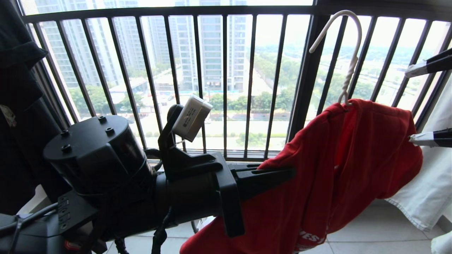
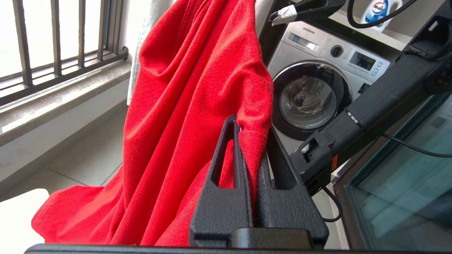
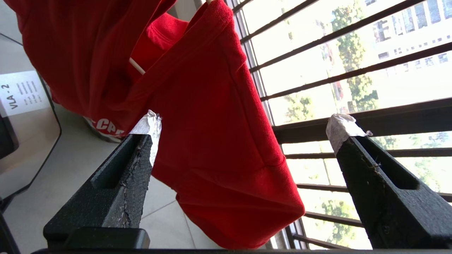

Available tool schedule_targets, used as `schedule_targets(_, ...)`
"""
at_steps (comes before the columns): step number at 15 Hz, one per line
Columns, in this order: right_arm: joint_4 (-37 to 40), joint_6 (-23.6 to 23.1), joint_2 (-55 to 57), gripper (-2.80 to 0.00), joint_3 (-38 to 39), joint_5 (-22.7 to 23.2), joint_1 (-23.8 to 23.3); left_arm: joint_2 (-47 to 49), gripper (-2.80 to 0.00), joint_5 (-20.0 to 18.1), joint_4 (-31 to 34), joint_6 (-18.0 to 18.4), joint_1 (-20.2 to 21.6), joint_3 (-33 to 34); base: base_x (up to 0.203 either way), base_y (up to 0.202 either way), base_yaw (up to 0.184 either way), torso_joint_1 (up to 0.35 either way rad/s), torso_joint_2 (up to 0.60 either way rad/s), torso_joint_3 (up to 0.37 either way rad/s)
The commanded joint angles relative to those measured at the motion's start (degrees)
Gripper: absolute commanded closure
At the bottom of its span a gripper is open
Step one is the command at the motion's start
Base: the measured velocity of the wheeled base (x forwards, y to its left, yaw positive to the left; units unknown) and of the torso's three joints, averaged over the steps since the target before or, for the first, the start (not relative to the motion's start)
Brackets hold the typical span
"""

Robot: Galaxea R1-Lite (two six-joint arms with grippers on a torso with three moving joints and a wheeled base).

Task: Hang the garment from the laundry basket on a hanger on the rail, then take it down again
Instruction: Hang the clothes rack on the clothesline

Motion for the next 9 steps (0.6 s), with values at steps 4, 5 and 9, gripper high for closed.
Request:
schedule_targets(4, 3.2, -1.1, 1.4, -2.80, 0.5, 1.0, 1.7, -0.3, 0.00, -4.8, -0.6, 0.0, 0.8, 1.9, 0.000, 0.000, 0.000, 0.000, 0.00, 0.000)
schedule_targets(5, 3.5, -1.1, 1.9, -2.80, 0.7, 1.6, 2.1, -0.4, 0.00, -4.9, -0.6, 0.0, 0.8, 1.9, 0.000, 0.000, 0.000, 0.000, 0.00, 0.000)
schedule_targets(9, 4.5, -1.1, 4.2, -2.80, 0.8, 5.3, 3.8, -2.4, 0.00, -6.8, -0.6, 0.0, 0.8, 2.6, 0.000, 0.000, 0.000, 0.000, 0.00, 0.000)
